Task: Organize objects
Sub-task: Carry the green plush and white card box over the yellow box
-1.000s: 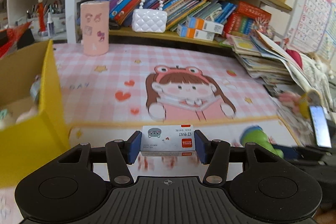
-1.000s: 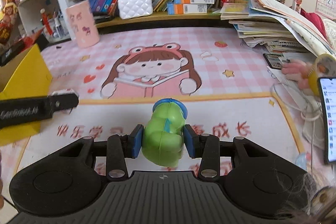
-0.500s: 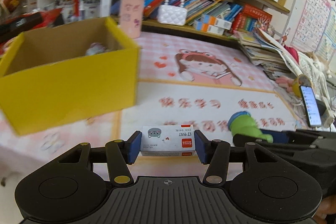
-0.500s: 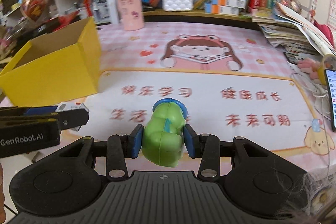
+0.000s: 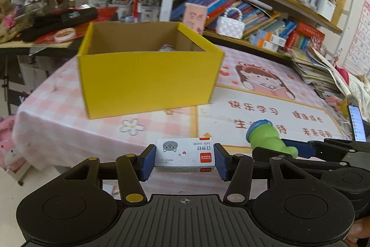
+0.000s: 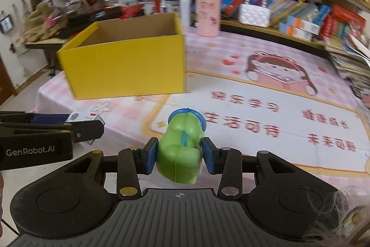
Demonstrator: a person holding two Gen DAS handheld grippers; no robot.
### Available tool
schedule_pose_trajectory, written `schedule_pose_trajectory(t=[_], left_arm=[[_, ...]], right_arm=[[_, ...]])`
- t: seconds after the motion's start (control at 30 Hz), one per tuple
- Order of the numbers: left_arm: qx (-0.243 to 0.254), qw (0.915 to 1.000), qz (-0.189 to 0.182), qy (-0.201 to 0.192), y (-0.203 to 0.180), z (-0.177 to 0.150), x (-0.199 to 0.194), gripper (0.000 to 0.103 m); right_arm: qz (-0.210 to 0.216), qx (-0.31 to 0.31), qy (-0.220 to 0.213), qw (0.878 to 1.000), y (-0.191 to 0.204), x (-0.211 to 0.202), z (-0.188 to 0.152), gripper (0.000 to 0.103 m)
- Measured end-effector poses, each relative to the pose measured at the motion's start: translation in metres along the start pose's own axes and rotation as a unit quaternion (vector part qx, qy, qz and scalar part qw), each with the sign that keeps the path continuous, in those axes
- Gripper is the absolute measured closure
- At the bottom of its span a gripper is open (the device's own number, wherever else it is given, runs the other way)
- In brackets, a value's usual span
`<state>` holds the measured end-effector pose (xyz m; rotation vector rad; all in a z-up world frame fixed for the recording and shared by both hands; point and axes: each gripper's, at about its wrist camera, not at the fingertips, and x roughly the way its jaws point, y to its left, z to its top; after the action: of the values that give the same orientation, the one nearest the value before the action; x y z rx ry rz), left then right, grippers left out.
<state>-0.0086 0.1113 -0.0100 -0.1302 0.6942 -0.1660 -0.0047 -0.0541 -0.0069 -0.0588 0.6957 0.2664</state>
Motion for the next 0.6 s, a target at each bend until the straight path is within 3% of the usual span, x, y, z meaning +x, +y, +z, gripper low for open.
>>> schedule_pose_trajectory(t=[0.6], left_arm=[[-0.012,0.9971,0.043,-0.062,0.031,0.013,-0.025,0.051]], right_arm=[[0.034,-0.035,-0.022,0.999,0.038,0.001,0.018,0.065]])
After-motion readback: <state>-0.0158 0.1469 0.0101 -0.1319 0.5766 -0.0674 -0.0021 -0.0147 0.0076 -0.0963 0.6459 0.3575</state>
